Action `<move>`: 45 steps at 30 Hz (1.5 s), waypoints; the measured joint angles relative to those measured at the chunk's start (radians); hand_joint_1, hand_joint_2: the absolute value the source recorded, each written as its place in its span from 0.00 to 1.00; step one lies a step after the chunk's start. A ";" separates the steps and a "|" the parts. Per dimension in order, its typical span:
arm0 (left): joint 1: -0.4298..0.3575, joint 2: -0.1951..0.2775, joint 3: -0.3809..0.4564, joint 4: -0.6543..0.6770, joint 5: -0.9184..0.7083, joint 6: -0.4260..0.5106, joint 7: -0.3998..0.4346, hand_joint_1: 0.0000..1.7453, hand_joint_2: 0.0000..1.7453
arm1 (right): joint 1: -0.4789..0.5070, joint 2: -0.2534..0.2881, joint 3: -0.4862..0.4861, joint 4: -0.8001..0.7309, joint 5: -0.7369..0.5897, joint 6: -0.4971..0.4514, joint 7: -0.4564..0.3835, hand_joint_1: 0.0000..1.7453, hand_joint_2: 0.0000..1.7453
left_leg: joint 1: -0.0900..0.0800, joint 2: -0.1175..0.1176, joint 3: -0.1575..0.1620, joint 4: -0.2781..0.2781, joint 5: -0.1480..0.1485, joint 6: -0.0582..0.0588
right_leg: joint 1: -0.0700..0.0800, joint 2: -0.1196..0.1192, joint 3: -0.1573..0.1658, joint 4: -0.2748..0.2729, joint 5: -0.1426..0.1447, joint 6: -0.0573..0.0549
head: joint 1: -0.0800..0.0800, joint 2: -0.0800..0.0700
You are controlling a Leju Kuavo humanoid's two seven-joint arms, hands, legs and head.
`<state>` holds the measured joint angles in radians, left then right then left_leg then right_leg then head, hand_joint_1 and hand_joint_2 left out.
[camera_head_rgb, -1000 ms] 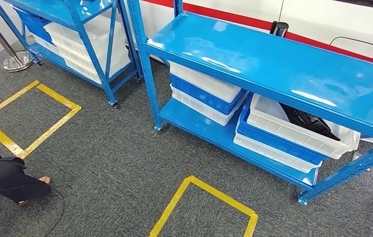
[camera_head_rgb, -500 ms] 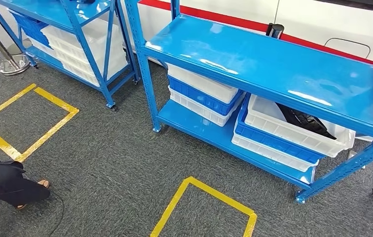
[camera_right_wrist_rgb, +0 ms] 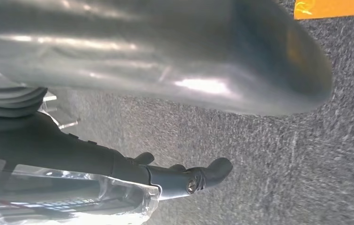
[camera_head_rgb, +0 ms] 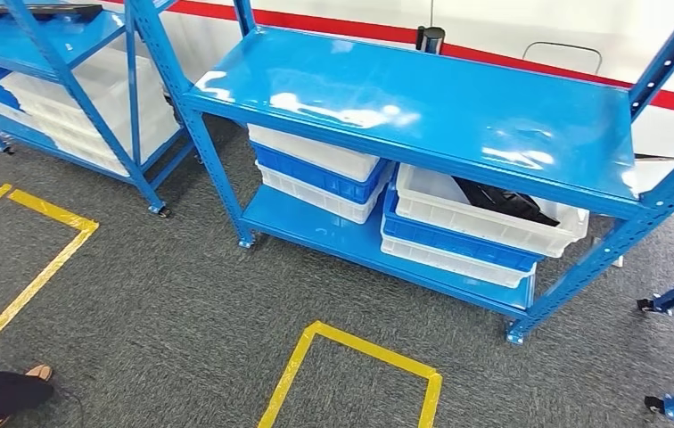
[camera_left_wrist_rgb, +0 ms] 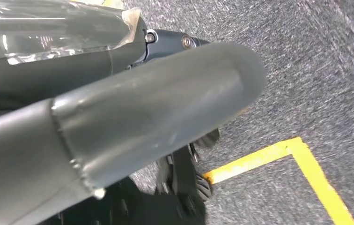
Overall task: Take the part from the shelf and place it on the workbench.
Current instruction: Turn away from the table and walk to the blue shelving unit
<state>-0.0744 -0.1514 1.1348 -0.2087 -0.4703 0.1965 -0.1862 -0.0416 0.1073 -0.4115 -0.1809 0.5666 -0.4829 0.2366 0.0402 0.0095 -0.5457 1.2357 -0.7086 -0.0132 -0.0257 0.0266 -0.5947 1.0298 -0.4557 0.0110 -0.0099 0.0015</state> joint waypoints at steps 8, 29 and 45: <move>0.004 0.001 0.001 0.000 0.008 0.001 -0.003 0.00 0.00 | 0.000 0.004 -0.004 0.000 0.006 0.003 -0.001 0.00 0.00 | -0.029 -0.083 0.018 -0.210 0.180 0.053 | 0.016 0.089 0.003 -0.001 0.004 0.003 | 0.001 0.000; 0.001 -0.008 0.006 0.000 0.010 0.004 -0.008 0.00 0.00 | -0.002 -0.006 0.004 0.000 0.058 0.019 0.012 0.00 0.00 | -0.031 0.026 0.027 -0.139 0.099 0.012 | -0.001 -0.053 0.035 -0.032 -0.003 -0.006 | 0.005 0.000; 0.006 -0.009 0.009 0.000 0.009 -0.001 -0.013 0.00 0.00 | 0.001 -0.010 0.021 0.000 0.067 0.031 0.017 0.00 0.00 | -0.037 -0.018 0.019 -0.235 0.211 0.024 | 0.009 -0.003 0.038 -0.034 -0.008 0.016 | 0.001 0.000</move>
<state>-0.0681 -0.1600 1.1439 -0.2083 -0.4608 0.1952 -0.1987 -0.0406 0.0972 -0.3907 -0.1812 0.6340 -0.4517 0.2537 0.0028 -0.0082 -0.5268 1.0003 -0.4973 0.0106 -0.0163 0.0238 -0.5565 0.9963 -0.4636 0.0269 -0.0090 0.0015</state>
